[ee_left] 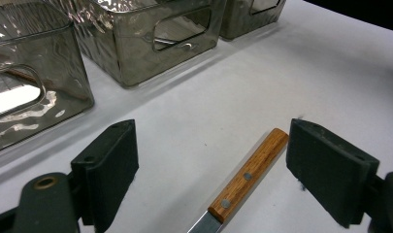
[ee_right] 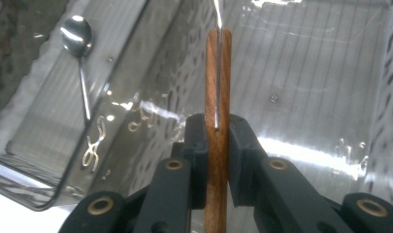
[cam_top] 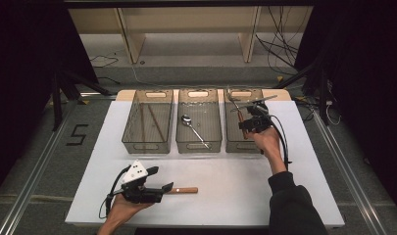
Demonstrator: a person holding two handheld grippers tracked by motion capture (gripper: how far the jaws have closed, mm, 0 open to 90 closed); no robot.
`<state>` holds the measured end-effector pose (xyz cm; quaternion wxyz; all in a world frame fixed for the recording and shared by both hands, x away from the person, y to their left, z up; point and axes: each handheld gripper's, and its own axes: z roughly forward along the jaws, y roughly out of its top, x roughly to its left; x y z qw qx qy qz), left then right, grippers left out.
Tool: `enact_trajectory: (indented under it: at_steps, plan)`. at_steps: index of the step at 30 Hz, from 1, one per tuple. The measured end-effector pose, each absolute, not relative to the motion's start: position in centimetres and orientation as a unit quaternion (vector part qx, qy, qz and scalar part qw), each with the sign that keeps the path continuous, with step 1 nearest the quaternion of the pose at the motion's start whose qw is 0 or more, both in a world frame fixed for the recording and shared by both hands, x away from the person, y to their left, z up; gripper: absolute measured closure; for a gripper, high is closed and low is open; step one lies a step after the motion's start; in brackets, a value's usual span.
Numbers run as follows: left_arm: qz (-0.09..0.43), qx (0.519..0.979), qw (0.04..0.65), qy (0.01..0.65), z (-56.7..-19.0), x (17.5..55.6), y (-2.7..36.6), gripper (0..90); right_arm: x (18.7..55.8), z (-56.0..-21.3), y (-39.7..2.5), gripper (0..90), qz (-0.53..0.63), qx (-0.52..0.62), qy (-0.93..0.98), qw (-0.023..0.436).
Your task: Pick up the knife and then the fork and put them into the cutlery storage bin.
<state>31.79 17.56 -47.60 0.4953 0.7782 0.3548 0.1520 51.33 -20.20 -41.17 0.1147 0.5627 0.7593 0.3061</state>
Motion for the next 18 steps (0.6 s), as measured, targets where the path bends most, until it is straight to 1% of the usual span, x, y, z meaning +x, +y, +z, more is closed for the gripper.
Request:
enact_trajectory:
  at_steps: [9, 11, 14, 15, 16, 18]
  plan:
    - [0.150, 0.781, 0.492, 0.355, -47.67, 31.84, 17.51, 18.8, 51.18, -41.88, -20.85, 80.6, 0.297, 0.572, 0.757, 0.108]
    - [0.150, 0.781, 0.492, 0.355, -47.67, 31.84, 17.51, 18.8, 51.20, -41.99, -20.81, 79.4, 0.291, 0.575, 0.758, 0.105]
    - [0.150, 0.779, 0.494, 0.357, -47.69, 31.85, 17.52, 18.7, 51.11, -41.87, -20.76, 66.2, 0.300, 0.569, 0.760, 0.095]
    - [0.151, 0.779, 0.494, 0.356, -47.68, 31.86, 17.53, 18.8, 51.05, -41.80, -20.71, 63.3, 0.308, 0.563, 0.762, 0.088]
    - [0.150, 0.779, 0.494, 0.357, -47.68, 31.85, 17.53, 18.8, 50.96, -41.63, -20.66, 61.8, 0.312, 0.559, 0.764, 0.082]
    - [0.150, 0.780, 0.492, 0.357, -47.65, 31.83, 17.55, 18.8, 50.74, -41.30, -20.56, 60.4, 0.319, 0.551, 0.767, 0.086]
